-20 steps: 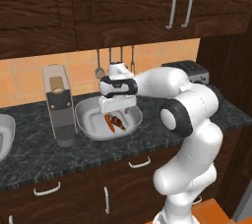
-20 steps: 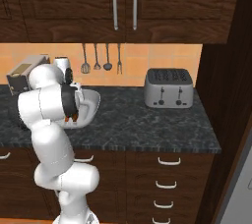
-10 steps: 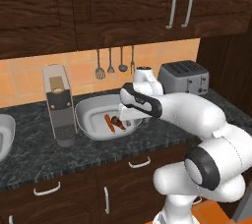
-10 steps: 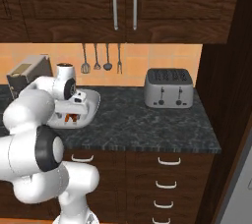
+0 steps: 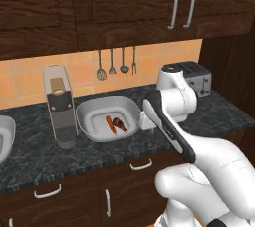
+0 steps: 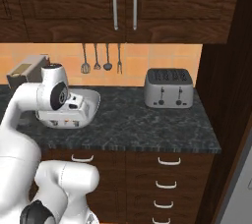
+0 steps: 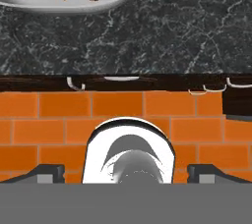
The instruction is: Place one carrot and one chicken drumstick in each tupperware on the nearby counter, to pack two identical lunches.
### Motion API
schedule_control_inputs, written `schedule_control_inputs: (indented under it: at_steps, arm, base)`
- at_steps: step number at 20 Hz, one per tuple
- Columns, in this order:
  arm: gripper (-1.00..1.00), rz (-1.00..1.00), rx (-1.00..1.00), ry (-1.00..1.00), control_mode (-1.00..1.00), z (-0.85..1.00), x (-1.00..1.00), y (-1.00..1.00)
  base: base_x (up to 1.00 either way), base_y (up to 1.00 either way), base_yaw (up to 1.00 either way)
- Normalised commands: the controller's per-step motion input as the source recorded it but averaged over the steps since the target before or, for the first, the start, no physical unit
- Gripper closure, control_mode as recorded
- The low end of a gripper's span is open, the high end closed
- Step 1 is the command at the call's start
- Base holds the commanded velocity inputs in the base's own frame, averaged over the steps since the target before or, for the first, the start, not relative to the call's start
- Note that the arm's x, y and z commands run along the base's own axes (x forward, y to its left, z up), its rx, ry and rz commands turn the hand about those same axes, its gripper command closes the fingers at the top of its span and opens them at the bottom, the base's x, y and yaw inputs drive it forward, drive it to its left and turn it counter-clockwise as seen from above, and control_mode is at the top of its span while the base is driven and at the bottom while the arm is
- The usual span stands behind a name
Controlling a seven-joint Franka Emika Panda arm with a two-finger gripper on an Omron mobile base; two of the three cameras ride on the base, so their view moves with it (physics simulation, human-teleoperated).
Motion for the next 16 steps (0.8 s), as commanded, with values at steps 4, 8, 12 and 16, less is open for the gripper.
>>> schedule_control_inputs:
  at_steps: [4, 8, 12, 16]
  arm:
    - [-1.0, 0.0, 0.02, -0.07, -1.0, 0.67, -1.0, -0.28]
    - [-1.0, 0.0, 0.0, -0.16, -1.0, 0.38, -1.0, -0.05]
    - [-1.0, 0.0, 0.0, -0.03, -1.0, 0.04, -0.21, 0.0]
    - [-1.0, 0.0, 0.0, 0.0, 1.0, 0.0, -0.04, 0.0]
  base:
    - [0.0, 0.0, 0.0]
    - [0.0, 0.0, 0.0]
    - [0.0, 0.0, 0.0]
    - [-0.49, -0.04, -0.1]
